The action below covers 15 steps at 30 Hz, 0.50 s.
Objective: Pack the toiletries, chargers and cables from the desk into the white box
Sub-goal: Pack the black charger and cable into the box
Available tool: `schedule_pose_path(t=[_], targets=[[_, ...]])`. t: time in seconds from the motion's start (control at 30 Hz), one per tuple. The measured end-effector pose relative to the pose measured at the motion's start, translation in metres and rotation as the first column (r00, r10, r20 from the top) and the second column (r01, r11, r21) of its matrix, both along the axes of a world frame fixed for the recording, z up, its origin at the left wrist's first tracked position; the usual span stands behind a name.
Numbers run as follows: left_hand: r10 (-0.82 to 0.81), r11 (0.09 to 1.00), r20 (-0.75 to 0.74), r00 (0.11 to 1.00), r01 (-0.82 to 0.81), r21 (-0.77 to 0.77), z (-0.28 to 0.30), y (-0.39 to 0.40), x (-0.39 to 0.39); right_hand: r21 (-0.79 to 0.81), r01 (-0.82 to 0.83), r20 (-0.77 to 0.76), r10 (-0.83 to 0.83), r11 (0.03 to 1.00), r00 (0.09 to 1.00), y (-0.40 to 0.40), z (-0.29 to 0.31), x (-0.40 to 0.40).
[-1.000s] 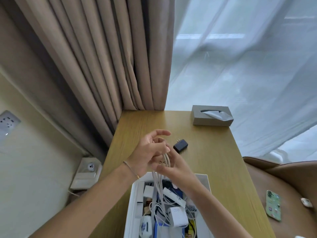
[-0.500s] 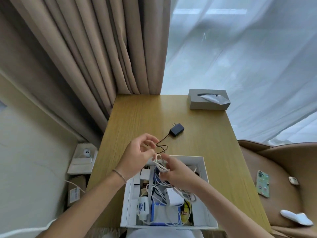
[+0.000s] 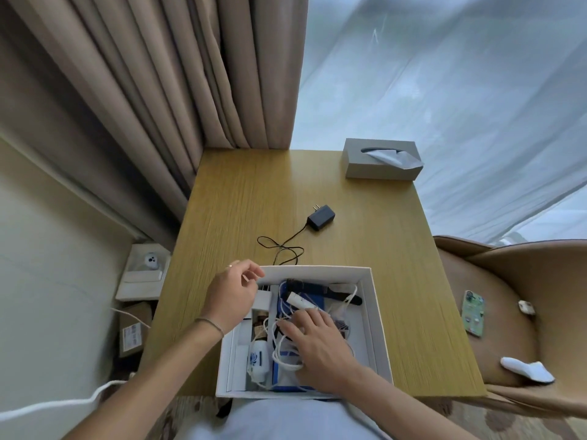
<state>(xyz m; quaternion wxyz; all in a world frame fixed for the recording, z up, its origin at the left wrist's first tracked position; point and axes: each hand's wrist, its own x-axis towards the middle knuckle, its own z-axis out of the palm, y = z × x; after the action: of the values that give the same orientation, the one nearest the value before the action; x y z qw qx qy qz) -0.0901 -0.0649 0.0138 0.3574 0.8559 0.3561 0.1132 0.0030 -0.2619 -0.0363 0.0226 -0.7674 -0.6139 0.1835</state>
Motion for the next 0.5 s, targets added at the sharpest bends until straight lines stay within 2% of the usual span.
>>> schedule_pose_path(t=[0.17,0.33,0.4,0.5], targets=[[-0.047,0.997,-0.001,0.999,0.047,0.066,0.0,0.012,0.017,-0.155,0.005,-0.147,-0.028,0.988,0.989,0.005,0.014,0.005],[-0.092,0.993,-0.126,0.988,0.1,0.057,-0.003,0.038,0.051,-0.157,-0.014,-0.438,-0.057,0.987,0.897,0.018,0.061,0.036],[-0.119,0.991,-0.175,0.977,0.129,0.047,-0.004,0.047,0.068,-0.125,0.08,-0.565,-0.137,0.989,0.814,0.023,0.076,0.051],[-0.175,0.982,-0.222,0.959,0.188,0.036,-0.008,0.057,0.097,-0.076,0.387,-0.651,-0.34,0.919,0.679,0.035,0.085,0.079]])
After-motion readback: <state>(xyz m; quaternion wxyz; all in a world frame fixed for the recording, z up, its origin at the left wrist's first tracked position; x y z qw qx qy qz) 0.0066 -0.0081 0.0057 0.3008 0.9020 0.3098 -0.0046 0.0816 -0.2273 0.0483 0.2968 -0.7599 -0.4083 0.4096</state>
